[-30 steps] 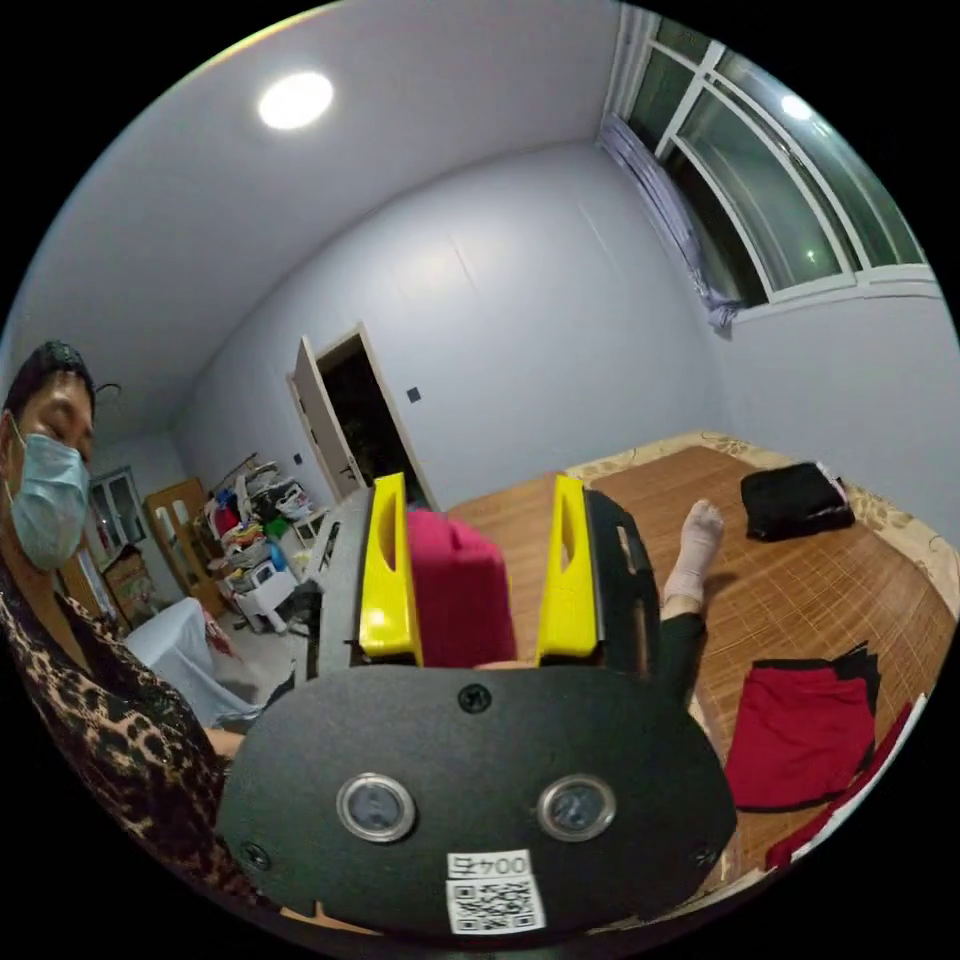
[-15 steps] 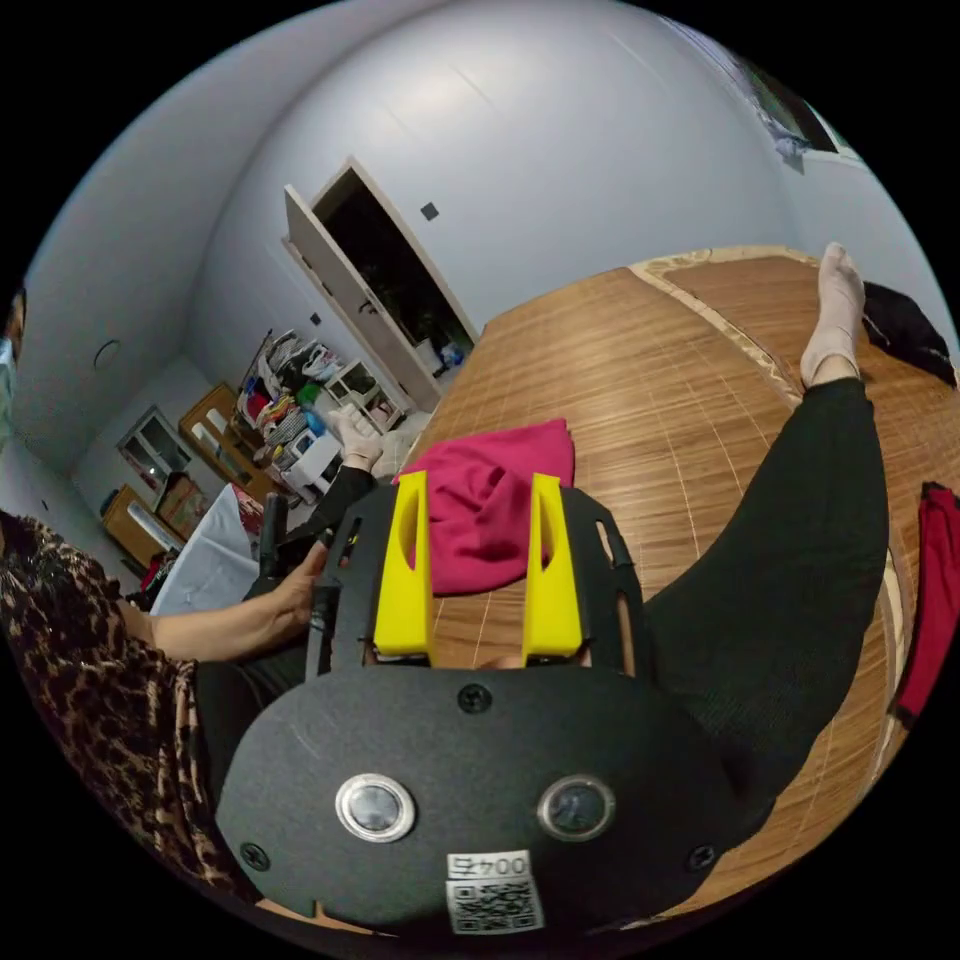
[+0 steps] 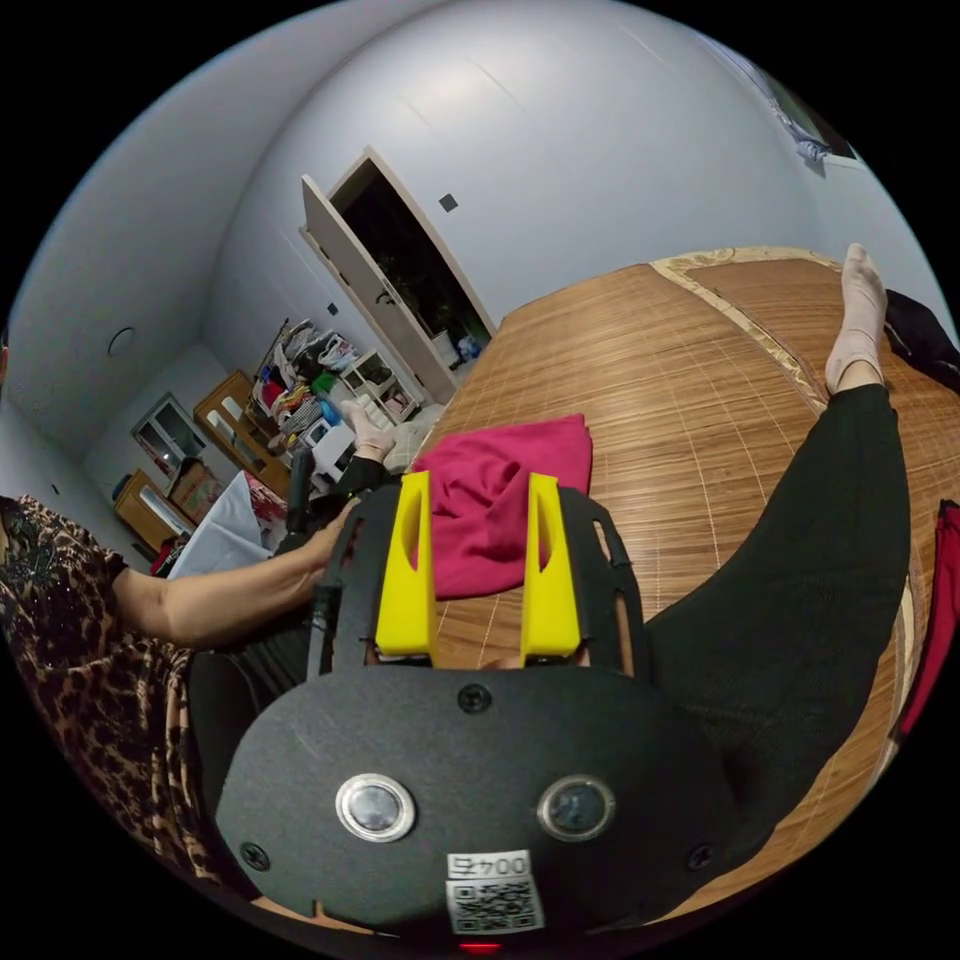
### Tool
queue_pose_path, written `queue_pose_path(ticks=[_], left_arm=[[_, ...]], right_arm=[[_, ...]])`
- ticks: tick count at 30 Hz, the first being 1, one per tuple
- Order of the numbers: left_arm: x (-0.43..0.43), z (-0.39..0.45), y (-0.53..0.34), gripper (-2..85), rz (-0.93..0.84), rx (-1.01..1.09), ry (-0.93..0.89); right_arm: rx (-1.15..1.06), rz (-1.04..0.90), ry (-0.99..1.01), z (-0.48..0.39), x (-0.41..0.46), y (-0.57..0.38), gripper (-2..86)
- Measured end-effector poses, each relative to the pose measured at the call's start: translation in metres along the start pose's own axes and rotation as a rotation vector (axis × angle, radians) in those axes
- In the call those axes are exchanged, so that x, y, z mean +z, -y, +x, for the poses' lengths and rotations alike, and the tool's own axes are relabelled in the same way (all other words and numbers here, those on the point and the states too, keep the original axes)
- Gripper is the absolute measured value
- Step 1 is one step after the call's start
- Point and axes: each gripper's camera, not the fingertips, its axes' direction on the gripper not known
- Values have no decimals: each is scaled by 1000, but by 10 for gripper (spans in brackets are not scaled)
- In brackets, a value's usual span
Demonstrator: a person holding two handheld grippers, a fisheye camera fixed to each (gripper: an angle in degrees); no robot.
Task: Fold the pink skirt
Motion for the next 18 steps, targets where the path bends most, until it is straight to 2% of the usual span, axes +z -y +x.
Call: queue_pose_path(ticks=[4, 10, 12, 18], left_arm=[[-51, 3, 24, 19, 88, 10, -170], [-161, 27, 75, 14, 284, 56, -517], [-208, 46, 98, 13, 362, 135, -654], [-316, 111, 143, 13, 449, 389, -893]], right_arm=[[27, 32, 18, 25, -5, 8, 136], [76, 74, 56, 65, -15, 23, 137], [87, 87, 63, 78, -19, 28, 136], [117, 112, 98, 111, -28, 42, 136]])
